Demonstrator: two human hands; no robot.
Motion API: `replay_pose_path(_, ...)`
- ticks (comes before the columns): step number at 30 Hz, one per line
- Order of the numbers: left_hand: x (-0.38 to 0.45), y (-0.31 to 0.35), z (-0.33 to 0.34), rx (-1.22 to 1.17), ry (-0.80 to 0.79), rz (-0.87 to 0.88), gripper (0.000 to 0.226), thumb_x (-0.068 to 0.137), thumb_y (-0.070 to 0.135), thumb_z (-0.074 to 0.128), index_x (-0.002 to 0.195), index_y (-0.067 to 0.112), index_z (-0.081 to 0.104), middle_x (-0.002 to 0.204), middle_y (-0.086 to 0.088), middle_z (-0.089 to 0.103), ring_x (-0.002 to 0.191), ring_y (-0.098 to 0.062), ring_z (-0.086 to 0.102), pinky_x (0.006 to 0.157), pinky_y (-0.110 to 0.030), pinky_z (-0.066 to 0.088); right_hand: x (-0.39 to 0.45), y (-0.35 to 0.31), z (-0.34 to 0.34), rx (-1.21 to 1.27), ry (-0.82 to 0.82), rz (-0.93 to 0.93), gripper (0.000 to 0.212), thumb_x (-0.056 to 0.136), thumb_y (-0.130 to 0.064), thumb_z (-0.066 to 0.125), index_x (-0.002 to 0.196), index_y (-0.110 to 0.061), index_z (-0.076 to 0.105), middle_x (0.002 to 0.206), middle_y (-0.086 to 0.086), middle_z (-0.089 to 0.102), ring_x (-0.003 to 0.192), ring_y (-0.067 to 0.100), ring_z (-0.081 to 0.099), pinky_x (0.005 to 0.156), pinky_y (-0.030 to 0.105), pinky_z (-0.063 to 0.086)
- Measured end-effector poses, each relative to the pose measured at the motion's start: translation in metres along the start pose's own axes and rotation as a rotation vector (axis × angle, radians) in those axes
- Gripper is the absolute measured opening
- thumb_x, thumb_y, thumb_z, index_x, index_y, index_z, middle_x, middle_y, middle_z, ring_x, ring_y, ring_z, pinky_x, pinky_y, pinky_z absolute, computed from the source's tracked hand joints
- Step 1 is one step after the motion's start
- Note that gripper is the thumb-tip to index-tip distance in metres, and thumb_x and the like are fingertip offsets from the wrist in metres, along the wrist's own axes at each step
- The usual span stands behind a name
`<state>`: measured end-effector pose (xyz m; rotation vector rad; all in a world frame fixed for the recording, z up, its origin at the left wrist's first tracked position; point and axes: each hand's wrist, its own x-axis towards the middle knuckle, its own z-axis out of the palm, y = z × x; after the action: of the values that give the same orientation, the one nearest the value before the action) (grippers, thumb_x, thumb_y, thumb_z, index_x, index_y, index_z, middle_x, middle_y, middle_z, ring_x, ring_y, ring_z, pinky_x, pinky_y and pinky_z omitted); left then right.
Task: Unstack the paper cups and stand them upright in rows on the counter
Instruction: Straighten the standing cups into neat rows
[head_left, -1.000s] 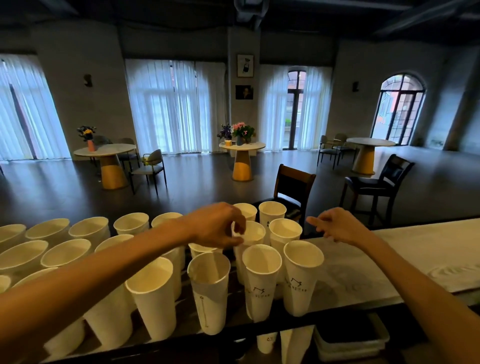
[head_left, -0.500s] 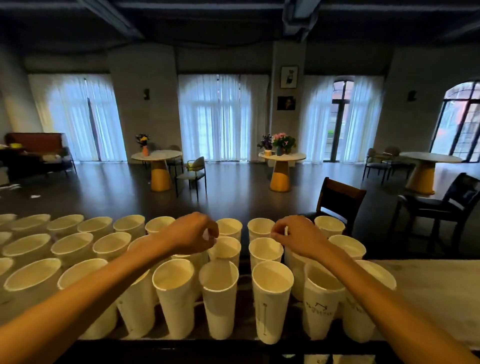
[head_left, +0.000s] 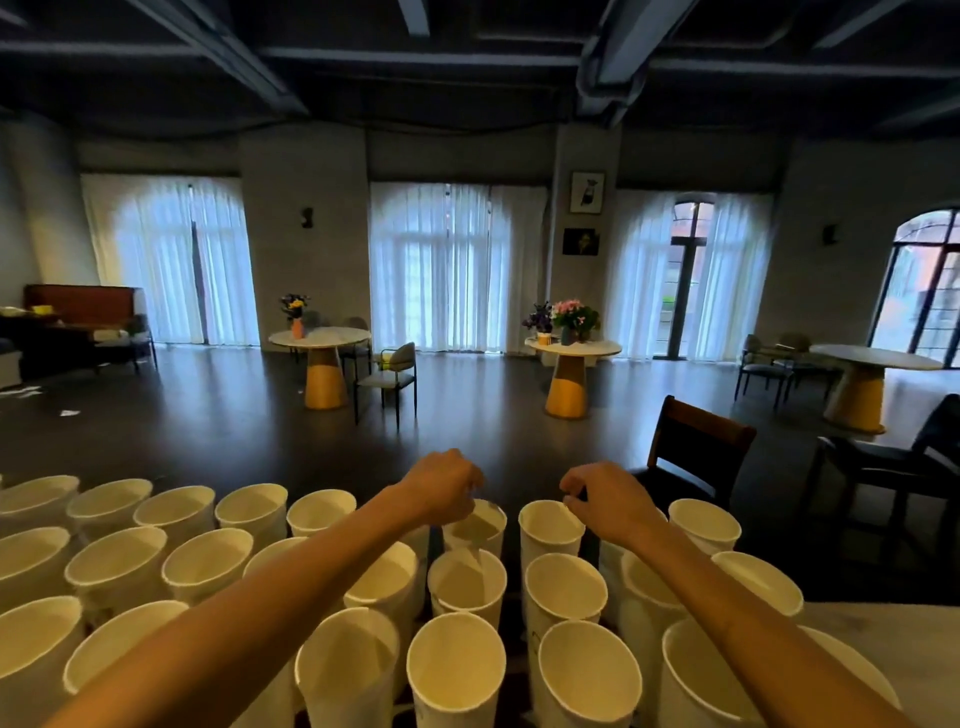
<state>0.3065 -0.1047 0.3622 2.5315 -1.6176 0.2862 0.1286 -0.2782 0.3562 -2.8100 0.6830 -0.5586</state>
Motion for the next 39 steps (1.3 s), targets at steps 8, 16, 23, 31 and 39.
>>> replay_pose_path(8, 0.027, -0.002, 0.030, 0.020, -0.059, 0.026, 0.024, 0.097, 0.028, 0.060, 0.117, 0.018, 0.069, 0.110, -0.005, 0.070, 0.098, -0.019, 0.066, 0.090, -0.031, 0.054, 0.034, 0.001, 0.033, -0.102, -0.084, -0.009, 0.025, 0.090, -0.044, 0.065, 0.107, -0.028, 0.072, 0.102, -0.004, 0.070, 0.088, 0.013, 0.065, 0.084, 0.027, 0.056)
replay_pose_path(16, 0.035, -0.006, 0.039, 0.003, -0.030, 0.000, 0.026, 0.100, 0.025, 0.057, 0.122, 0.017, 0.067, 0.116, -0.007, 0.069, 0.103, -0.022, 0.066, 0.092, -0.033, 0.054, 0.050, -0.003, 0.050, -0.174, -0.058, -0.044, 0.020, 0.094, -0.032, 0.061, 0.108, -0.023, 0.074, 0.103, 0.003, 0.072, 0.093, 0.019, 0.066, 0.089, 0.032, 0.056)
replay_pose_path(23, 0.037, -0.009, 0.044, -0.009, -0.028, -0.023, 0.029, 0.101, 0.023, 0.056, 0.127, 0.016, 0.065, 0.120, -0.008, 0.068, 0.106, -0.024, 0.066, 0.093, -0.034, 0.054, 0.054, 0.000, 0.055, -0.197, -0.040, -0.033, 0.022, 0.095, -0.032, 0.060, 0.112, -0.024, 0.072, 0.107, 0.004, 0.071, 0.096, 0.021, 0.066, 0.090, 0.031, 0.055)
replay_pose_path(31, 0.044, -0.006, 0.047, -0.033, -0.025, -0.049, 0.029, 0.101, 0.024, 0.055, 0.127, 0.014, 0.065, 0.121, -0.010, 0.068, 0.106, -0.025, 0.066, 0.095, -0.034, 0.053, 0.058, 0.001, 0.057, -0.169, -0.048, -0.004, 0.020, 0.095, -0.033, 0.061, 0.107, -0.023, 0.073, 0.103, 0.002, 0.072, 0.091, 0.020, 0.067, 0.088, 0.030, 0.055)
replay_pose_path(39, 0.044, -0.006, 0.044, -0.099, -0.066, -0.029, 0.027, 0.100, 0.020, 0.057, 0.125, 0.013, 0.066, 0.119, -0.009, 0.069, 0.104, -0.024, 0.067, 0.094, -0.034, 0.055, 0.060, 0.003, 0.057, -0.146, -0.114, -0.022, 0.019, 0.094, -0.029, 0.062, 0.107, -0.019, 0.071, 0.103, 0.004, 0.071, 0.090, 0.019, 0.067, 0.086, 0.029, 0.055)
